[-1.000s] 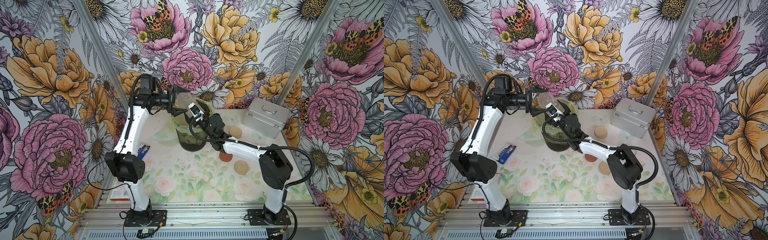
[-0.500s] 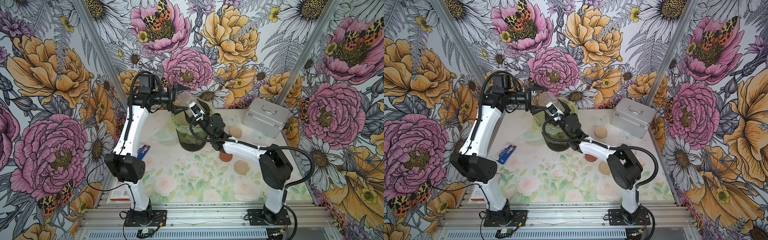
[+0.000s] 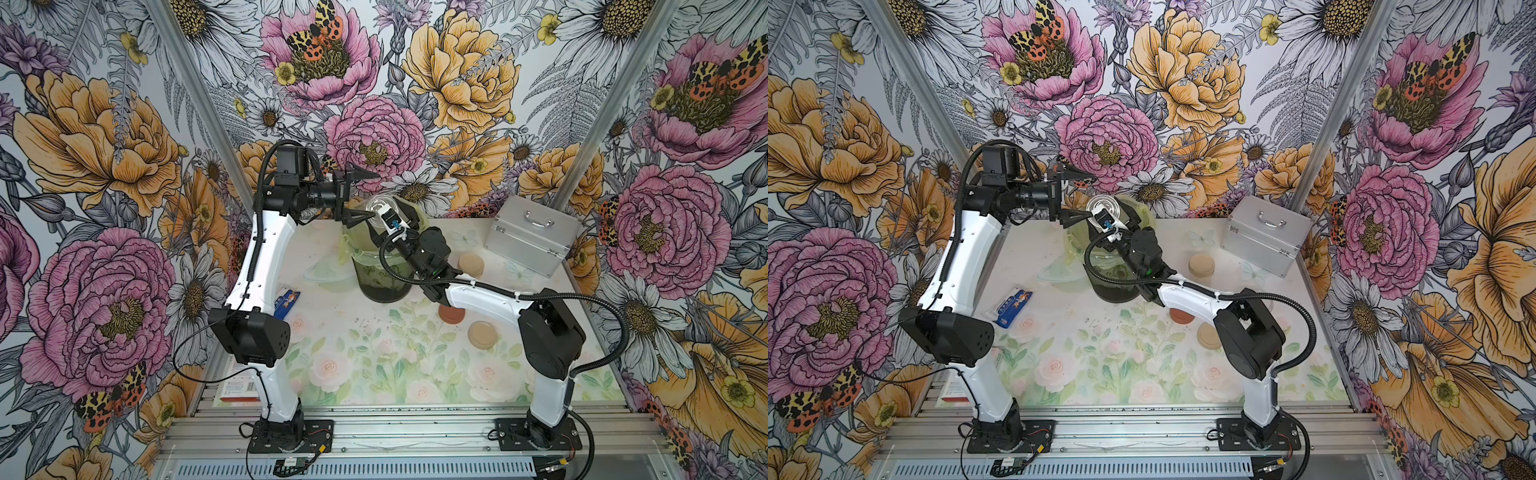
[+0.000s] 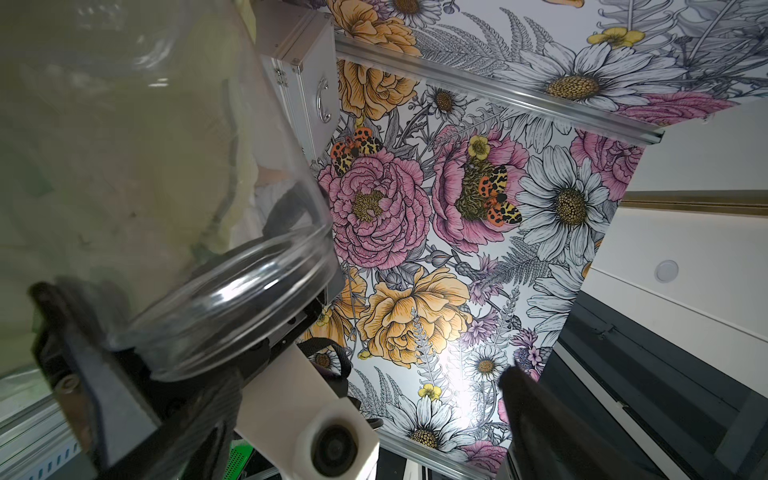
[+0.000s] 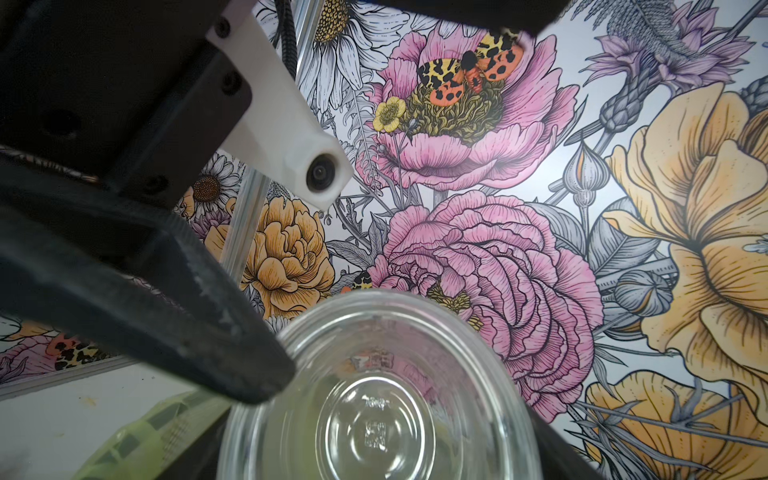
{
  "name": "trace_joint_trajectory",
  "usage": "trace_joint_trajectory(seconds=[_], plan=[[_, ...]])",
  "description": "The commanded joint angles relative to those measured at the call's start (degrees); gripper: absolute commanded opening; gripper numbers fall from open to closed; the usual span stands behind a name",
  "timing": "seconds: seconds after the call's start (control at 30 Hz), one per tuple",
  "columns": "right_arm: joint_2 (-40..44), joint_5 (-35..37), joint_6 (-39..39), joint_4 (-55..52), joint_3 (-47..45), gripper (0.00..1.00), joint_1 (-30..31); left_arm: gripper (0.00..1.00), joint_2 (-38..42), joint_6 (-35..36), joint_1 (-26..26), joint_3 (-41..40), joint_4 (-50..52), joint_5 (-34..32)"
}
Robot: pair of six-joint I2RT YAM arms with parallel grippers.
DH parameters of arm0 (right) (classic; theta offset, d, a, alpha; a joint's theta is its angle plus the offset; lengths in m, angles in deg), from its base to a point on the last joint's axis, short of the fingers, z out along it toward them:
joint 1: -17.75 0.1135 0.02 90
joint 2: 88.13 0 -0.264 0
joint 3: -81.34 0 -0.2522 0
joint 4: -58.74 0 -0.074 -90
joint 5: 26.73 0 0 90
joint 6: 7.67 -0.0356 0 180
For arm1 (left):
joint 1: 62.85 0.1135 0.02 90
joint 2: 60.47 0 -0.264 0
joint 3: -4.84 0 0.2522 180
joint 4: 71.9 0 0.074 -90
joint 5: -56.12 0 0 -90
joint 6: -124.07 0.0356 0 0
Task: Empty moldy rice from jars
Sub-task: Pour the moldy rice from the jar into the trash bin.
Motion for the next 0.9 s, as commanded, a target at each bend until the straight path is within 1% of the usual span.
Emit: trace_joint_trajectory(seconds=[0.0, 0.23, 0.43, 0.6, 0.8, 0.87], plan=[[1.9, -0.3, -1.3, 6.3, 1.5, 0.00, 0.2, 0.98, 1.3, 0.7, 1.0, 2.0, -0.9, -1.3], [2.2, 0.2, -1.3, 5.8, 1.3, 0.00, 0.3, 0.98, 1.4, 0.9, 2.1, 3.1, -0.9, -1.5], [2.4, 0.2, -2.8, 3.6, 1.8, 0.00, 0.3, 0.98, 1.3, 1.3, 3.9, 5.5, -1.1, -2.2], [3.4, 0.2, -4.3, -0.2, 2.5, 0.00, 0.3, 0.98, 1.0, 2.2, 5.4, 7.4, -1.2, -3.2], [5.6, 0.3, -6.0, -6.3, 3.2, 0.00, 0.4, 0.98, 1.4, 4.9, 6.7, 7.4, -1.2, -4.3], [6.4, 0.3, -6.7, -9.7, 4.5, 0.00, 0.4, 0.98, 1.3, 6.0, 6.8, 7.4, -1.3, -5.1]])
